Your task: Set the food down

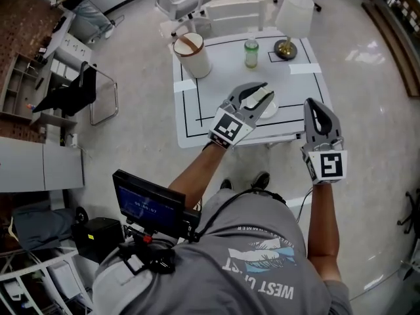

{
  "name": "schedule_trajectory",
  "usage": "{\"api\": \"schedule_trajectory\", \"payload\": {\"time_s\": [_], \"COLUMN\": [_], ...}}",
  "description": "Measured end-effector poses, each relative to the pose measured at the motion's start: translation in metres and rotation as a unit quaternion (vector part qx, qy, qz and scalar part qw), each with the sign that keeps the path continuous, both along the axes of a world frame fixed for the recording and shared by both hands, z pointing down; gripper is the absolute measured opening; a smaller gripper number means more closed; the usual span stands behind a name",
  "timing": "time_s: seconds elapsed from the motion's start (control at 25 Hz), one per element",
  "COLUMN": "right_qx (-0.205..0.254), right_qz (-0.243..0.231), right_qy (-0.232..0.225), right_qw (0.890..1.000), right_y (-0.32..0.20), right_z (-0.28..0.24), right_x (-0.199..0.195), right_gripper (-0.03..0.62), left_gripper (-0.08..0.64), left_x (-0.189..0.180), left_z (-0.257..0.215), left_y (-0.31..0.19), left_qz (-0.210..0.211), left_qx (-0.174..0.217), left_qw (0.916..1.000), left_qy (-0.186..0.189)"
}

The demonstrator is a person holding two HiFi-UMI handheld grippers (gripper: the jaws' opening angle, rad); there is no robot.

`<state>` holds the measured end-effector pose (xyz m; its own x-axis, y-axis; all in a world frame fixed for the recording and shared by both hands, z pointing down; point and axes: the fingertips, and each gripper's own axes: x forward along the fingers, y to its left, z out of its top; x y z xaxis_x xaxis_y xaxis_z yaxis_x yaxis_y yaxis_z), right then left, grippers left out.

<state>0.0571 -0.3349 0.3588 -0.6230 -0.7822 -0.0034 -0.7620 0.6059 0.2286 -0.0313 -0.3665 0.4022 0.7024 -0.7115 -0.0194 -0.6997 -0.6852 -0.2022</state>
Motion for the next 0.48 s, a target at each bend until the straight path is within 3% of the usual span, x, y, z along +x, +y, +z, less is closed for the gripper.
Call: {"api": "schedule_trajectory", "payload": {"time_s": [0.48], "right_qx": [-0.019], "right_qz": [-0.043], "right_qy": [0.005], "right_qw": [0.999], "right_y": [-0.027], "right_z": [0.020], "right_x": [0.018], "right_gripper": [0.008], "left_gripper": [0.106], "left_x": [0.009], "left_z": [0.060], "left_y": [-0.040], "left_qz": [-0.060], "left_qx": [-0.050], "left_qw": [0.9956], "left_qy": [-0.051]}}
